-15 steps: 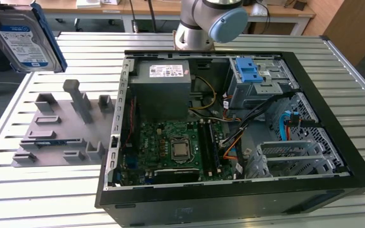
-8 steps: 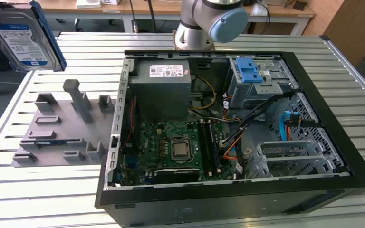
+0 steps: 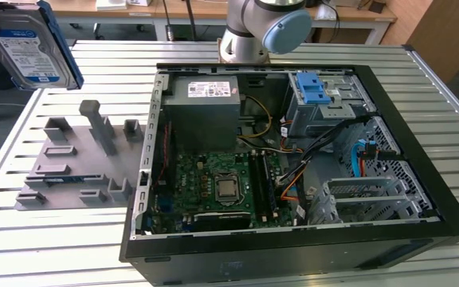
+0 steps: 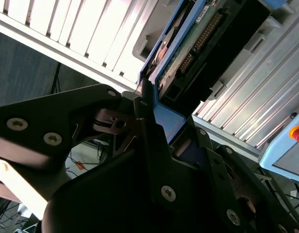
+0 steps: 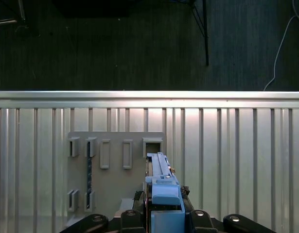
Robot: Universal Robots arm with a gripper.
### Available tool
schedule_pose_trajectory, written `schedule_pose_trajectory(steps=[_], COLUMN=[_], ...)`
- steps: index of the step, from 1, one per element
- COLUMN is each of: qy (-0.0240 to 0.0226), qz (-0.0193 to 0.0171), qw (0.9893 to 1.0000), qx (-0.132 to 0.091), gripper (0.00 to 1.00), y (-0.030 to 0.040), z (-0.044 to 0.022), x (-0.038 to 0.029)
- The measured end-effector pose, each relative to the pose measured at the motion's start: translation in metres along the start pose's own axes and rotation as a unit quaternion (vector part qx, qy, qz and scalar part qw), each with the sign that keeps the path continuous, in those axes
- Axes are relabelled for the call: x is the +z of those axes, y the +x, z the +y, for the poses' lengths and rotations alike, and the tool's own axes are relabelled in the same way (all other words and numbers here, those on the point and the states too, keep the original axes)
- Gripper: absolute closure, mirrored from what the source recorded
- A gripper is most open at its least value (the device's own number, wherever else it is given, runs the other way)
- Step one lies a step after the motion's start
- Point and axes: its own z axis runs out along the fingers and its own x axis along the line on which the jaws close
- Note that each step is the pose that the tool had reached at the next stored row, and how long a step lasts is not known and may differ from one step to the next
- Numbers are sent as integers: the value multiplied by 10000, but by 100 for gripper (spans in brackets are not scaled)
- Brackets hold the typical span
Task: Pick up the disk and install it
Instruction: 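Pick up the disk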
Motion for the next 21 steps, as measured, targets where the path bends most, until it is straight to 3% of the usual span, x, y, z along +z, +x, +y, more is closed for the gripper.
schedule_pose_trajectory(steps=[3,21], qy=[1,1], qz=[-1,0], qw=[10000,10000], qx=[0,0], gripper=[64,64], y=[-1,-2], z=[0,0], x=[-33,-75])
